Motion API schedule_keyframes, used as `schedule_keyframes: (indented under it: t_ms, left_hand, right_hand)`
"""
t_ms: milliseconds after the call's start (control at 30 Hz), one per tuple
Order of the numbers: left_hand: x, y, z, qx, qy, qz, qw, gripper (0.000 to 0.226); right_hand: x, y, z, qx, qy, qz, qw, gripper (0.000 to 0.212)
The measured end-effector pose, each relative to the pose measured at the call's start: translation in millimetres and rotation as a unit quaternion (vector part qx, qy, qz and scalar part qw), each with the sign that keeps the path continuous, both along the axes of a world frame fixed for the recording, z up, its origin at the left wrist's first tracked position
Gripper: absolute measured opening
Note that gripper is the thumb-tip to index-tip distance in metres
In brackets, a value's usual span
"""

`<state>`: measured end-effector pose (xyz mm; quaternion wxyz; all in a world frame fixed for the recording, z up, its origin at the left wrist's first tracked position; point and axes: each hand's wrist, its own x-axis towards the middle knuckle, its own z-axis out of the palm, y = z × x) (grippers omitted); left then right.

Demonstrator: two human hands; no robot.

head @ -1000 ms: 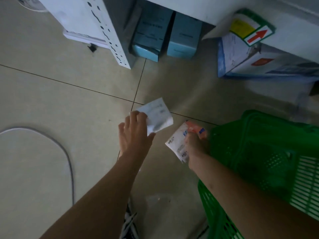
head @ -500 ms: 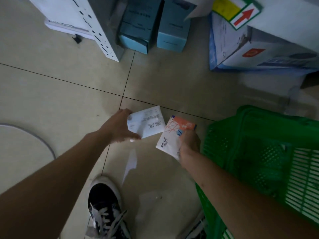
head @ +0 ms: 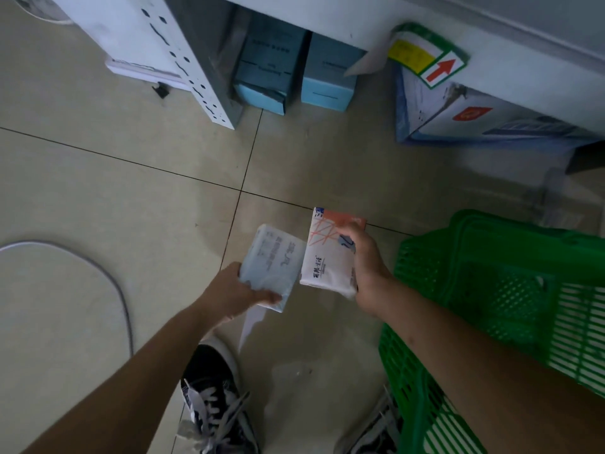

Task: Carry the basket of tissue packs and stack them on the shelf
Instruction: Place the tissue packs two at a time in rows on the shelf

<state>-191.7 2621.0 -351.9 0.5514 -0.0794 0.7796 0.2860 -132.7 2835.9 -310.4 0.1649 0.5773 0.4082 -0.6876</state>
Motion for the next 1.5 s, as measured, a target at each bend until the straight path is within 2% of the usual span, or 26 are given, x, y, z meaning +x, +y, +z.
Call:
schedule_keyframes:
  t_ms: [100,167,267,333,467,633,800,867,1133,1200,1267,1367,1500]
  left_hand:
    - [-0.6,-4.4,32.9,0.040,-0.015,0.050,0.998,0.054]
    - [-3.8,-9.7,56.1,0.079,-0.033,0.084,0.993,0.060]
    - [-12.0,-15.3,90.8,0.132,-0.049,0.133,0.981,0.072]
    - [-15.6,-16.2,116.2,0.158,-0.048,0.154,0.974,0.063]
    - [-19.1,-13.4,173.1,0.179,-0.038,0.190,0.965,0.068]
    - [-21.1,-6.4,248.4,0.198,-0.013,0.197,0.960,0.077]
    - [-15.1,6.6,346.9,0.232,0.026,0.206,0.950,0.042]
    - [-14.1,9.7,385.5,0.251,0.037,0.209,0.945,0.037]
    - [-21.2,9.9,526.1,0.259,0.072,0.251,0.930,0.053]
    - [-26.3,6.0,560.8,0.259,0.079,0.256,0.928,0.059]
    - [-31.2,2.6,595.4,0.262,0.090,0.252,0.927,0.067]
    - [-35.2,-1.7,651.3,0.268,0.097,0.229,0.931,0.071]
    - [-37.9,-6.4,717.9,0.272,0.101,0.201,0.935,0.084]
  right_hand:
    - [-4.1,3.2,21.2,-0.006,0.019,0.023,1.000,0.024]
    - [-5.2,6.0,36.3,-0.014,0.028,0.026,0.999,0.026]
    - [-9.8,7.9,67.1,-0.005,0.058,0.063,0.996,0.049]
    - [-12.5,8.1,90.0,0.011,0.063,0.099,0.993,0.057]
    - [-18.4,11.6,146.4,0.069,0.084,0.156,0.982,0.055]
    - [-25.3,14.2,230.4,0.099,0.113,0.184,0.971,0.028]
    - [-33.6,11.6,326.7,0.118,0.140,0.213,0.960,0.046]
    - [-34.3,12.6,365.4,0.122,0.146,0.221,0.957,0.047]
    - [-41.6,5.6,512.5,0.126,0.159,0.177,0.963,0.036]
    - [-44.6,1.9,544.5,0.123,0.169,0.182,0.961,0.043]
    - [-48.4,-0.7,574.3,0.124,0.169,0.189,0.959,0.044]
    - [-54.6,-2.1,622.1,0.132,0.169,0.178,0.960,0.033]
    - [-63.9,0.1,682.7,0.148,0.172,0.161,0.960,0.036]
